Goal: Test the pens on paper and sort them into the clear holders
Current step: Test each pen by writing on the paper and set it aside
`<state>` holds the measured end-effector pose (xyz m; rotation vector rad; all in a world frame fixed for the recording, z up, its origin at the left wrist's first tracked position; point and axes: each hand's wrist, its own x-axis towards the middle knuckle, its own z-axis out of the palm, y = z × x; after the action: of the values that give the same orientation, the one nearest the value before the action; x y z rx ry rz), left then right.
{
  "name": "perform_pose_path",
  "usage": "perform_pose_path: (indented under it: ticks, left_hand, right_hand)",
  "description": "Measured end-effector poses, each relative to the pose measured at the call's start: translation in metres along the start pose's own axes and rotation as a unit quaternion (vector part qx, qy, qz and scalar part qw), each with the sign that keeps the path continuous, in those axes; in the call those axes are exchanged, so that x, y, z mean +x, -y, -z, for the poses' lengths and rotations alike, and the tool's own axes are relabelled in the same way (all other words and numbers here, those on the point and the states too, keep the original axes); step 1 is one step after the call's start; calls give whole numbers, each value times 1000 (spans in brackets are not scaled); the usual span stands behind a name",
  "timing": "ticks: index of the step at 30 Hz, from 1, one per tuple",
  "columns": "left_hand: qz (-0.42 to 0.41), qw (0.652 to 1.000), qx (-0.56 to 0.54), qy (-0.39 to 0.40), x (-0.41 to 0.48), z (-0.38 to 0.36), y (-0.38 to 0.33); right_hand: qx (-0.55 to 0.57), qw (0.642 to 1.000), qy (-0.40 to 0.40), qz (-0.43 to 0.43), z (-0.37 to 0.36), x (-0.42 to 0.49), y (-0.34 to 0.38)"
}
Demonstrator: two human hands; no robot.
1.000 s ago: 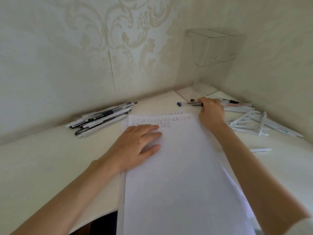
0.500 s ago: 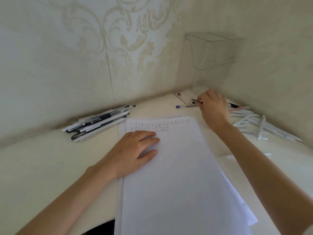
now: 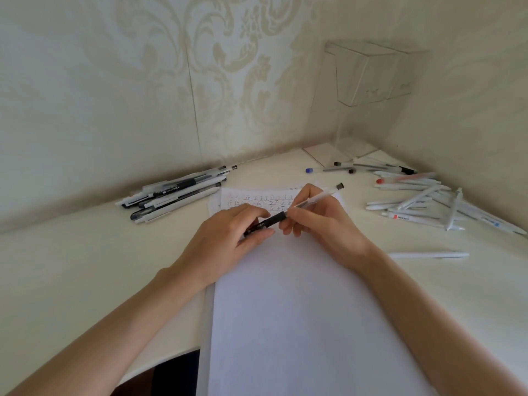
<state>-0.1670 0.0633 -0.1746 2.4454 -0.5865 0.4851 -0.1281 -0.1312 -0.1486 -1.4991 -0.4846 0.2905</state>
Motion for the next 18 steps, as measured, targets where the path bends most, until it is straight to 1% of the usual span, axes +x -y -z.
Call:
perform_pose_path:
  ticks: [3, 6, 10, 12, 14, 18]
  left_hand:
    - [-22, 999, -25, 11, -1, -4, 0]
    - [-7, 998, -53, 40, -1, -4, -4]
    - [-5, 996, -59, 68, -1, -4, -6]
    - [-12, 997, -46, 55, 1, -2, -5]
    - [-17, 1000, 5, 23, 0, 1, -4]
    - [17, 999, 29, 14, -1, 0, -5]
  right_hand:
    - [-21, 1000, 8, 1, 2, -2, -3]
    - [-33, 999, 14, -11, 2, -3, -6]
    - [-5, 999, 35, -7, 0, -4, -6]
    - [15, 998, 57, -9, -1, -5, -6]
    - [34, 996, 77, -12, -2, -5, -8]
    - [46, 995, 89, -16, 2, -2, -5]
